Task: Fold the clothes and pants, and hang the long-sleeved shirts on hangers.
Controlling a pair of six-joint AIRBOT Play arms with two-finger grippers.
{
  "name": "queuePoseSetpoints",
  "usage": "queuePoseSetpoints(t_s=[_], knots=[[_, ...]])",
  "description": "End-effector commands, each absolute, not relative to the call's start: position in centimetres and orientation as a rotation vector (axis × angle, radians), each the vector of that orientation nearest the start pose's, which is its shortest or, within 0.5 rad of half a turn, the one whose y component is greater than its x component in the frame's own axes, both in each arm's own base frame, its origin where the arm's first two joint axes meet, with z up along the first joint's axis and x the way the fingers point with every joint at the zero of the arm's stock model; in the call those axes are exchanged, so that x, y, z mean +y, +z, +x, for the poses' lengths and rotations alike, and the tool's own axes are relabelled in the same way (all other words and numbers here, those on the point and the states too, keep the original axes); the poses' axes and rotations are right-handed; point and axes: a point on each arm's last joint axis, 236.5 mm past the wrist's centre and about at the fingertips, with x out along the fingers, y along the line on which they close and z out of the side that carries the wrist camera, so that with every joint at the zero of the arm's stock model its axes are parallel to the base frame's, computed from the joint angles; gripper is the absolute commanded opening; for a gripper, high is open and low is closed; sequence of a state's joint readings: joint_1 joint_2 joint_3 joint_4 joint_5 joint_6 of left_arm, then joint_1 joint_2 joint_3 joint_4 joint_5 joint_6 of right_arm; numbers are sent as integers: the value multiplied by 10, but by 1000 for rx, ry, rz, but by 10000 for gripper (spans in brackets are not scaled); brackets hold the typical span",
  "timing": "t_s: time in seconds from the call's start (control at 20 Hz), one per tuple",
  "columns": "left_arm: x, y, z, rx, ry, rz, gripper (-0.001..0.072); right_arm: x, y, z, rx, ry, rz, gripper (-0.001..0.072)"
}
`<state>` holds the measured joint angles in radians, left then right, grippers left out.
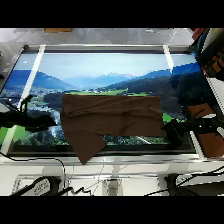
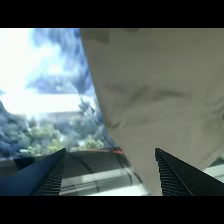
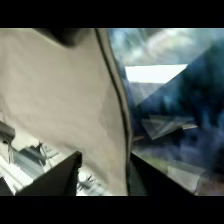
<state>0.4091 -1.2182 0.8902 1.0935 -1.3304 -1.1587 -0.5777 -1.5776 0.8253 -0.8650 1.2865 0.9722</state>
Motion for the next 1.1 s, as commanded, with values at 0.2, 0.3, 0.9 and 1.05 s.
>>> queuePoseSetpoints(t_s=[0.2, 0.3, 0.9, 1.05], knots=[[-21, -84, 237, 1543, -313, -540, 599, 3, -114, 282, 1494, 434, 846, 15], [-44, -82, 238, 1495, -398, -610, 598, 4, -114, 282, 1494, 435, 848, 15], [-107, -120, 185, 1602, -536, -543, 149, 4, -113, 281, 1496, 443, 848, 15], [-108, -125, 198, 1556, -515, -495, 16, 6, -110, 284, 1481, 450, 857, 15]])
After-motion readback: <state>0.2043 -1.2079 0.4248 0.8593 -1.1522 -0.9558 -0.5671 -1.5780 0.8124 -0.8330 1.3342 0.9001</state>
